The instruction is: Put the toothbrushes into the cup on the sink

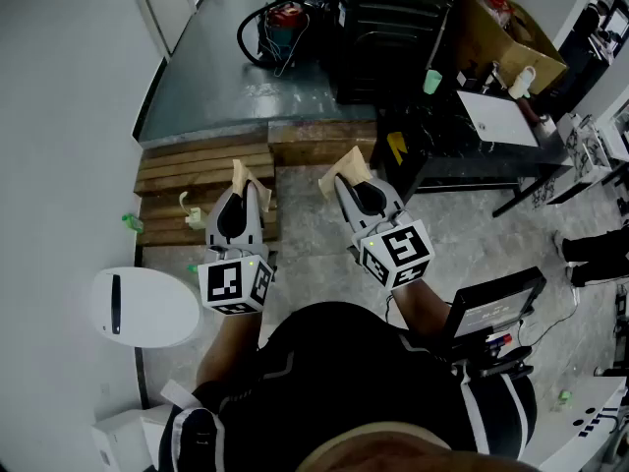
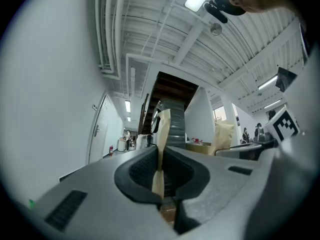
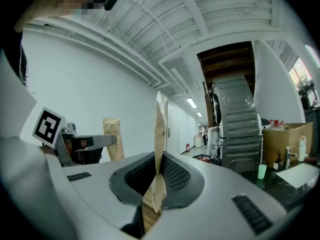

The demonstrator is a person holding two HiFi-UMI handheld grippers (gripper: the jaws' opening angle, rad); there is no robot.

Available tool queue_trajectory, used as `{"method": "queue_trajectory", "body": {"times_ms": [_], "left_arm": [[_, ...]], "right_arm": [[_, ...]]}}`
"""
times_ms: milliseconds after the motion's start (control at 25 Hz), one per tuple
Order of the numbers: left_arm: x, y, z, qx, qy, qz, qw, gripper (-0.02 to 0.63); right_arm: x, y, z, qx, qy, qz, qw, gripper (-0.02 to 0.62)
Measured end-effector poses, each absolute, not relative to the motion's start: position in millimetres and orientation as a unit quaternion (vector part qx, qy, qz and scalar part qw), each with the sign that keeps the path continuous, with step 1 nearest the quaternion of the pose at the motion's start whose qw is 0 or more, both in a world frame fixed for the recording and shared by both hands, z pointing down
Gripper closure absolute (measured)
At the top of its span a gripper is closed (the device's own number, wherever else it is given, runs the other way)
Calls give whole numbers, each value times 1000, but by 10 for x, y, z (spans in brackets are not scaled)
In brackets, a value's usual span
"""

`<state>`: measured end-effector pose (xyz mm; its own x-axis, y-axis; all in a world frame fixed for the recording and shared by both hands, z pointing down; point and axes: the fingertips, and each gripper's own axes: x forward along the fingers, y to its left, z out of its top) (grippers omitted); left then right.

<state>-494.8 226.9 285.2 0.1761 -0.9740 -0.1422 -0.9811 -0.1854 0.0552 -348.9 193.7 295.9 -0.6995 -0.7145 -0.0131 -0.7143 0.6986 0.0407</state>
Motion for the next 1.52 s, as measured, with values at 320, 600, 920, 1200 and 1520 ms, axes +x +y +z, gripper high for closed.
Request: {"method": "queue_trajectory", "body": {"times_ms": [320,600,920,1200,1520], "left_arm": [[-4943,2221,2860,-768,636,76,19,575],[-4934,2217,2850,-773,630,77,10,575],[-5048,2223,2949,-781,619,81,-2,575],[-5136,2142,3057,-797,597,88,-3,575],[-5036,2030,3079,-804,588,90,-3,575]], "right_arm": [[-3496,1979,2939,386,-922,-26,5,555],[-3504,1970,2882,395,-919,-19,0,555],[-3492,1973,2867,419,-908,-15,-16,554],[-3541,1986,2940,443,-896,-18,-15,554],[-3462,1949,2953,447,-894,-19,-19,554]]}}
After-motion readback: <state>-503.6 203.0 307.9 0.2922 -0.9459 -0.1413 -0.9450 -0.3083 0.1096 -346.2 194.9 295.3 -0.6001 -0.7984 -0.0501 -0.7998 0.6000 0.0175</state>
